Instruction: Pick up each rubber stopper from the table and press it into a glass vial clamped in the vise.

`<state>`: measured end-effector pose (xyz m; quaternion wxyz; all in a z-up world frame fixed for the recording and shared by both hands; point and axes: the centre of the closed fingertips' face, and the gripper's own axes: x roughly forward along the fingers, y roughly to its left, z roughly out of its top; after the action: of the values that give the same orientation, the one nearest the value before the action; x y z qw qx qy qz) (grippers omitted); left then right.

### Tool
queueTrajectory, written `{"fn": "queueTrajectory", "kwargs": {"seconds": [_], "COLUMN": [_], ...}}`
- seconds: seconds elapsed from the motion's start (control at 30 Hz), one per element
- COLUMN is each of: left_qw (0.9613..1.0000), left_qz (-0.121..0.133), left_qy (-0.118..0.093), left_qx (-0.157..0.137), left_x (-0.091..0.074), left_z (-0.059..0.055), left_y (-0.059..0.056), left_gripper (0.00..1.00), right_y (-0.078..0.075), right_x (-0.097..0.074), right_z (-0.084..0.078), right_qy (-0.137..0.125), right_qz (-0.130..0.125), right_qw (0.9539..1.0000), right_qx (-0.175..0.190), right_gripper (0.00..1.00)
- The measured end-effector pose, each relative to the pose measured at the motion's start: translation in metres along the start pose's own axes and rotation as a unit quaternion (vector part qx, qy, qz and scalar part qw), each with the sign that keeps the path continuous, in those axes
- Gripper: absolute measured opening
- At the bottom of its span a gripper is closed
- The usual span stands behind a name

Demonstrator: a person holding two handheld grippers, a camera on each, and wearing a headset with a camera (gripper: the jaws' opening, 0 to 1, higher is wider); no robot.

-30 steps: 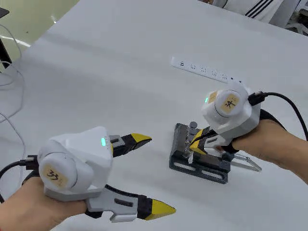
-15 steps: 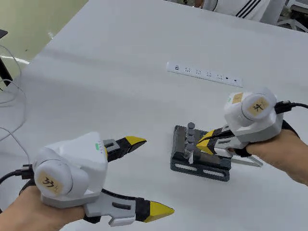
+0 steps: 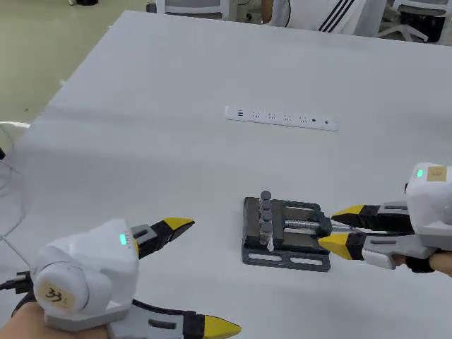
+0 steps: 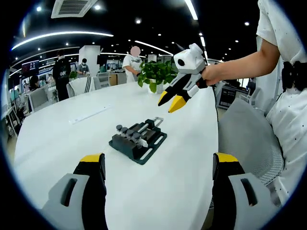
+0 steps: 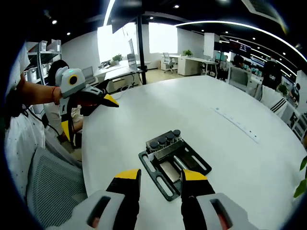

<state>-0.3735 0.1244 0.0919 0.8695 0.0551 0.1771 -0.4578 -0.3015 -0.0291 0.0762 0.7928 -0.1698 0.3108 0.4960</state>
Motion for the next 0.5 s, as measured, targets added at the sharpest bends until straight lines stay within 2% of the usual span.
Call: {"fn": "queueTrajectory", "kwargs": {"seconds": [0.13, 0.3, 0.37, 0.5], "left_qw": [0.9999, 0.9999, 0.9998, 0.9998], "left_qz": [-0.001, 0.002, 0.002, 0.005], "left_qy": [0.010, 0.012, 0.019, 0.019], "left_qx": [0.000, -0.002, 0.001, -0.005], "left_x": [0.002, 0.005, 0.008, 0.011], "left_z": [-0.006, -0.009, -0.013, -0.016], "left_y": [0.001, 0.002, 0.003, 0.005], "left_gripper": [0.95, 0.99, 0.99, 0.99], "right_y": [0.005, 0.012, 0.010, 0.009], "right_x": [-0.009, -0.015, -0.018, -0.022], "right_z": [-0.016, -0.030, -0.034, -0.038], "right_qy": [-0.009, -0.024, -0.043, -0.067], "right_qz": [0.000, -0.004, -0.005, -0.013], "right_qw": [0.9999, 0.9996, 0.9989, 0.9973], "right_qx": [0.013, 0.016, 0.020, 0.027], "right_gripper": [0.36, 0.49, 0.54, 0.68]}}
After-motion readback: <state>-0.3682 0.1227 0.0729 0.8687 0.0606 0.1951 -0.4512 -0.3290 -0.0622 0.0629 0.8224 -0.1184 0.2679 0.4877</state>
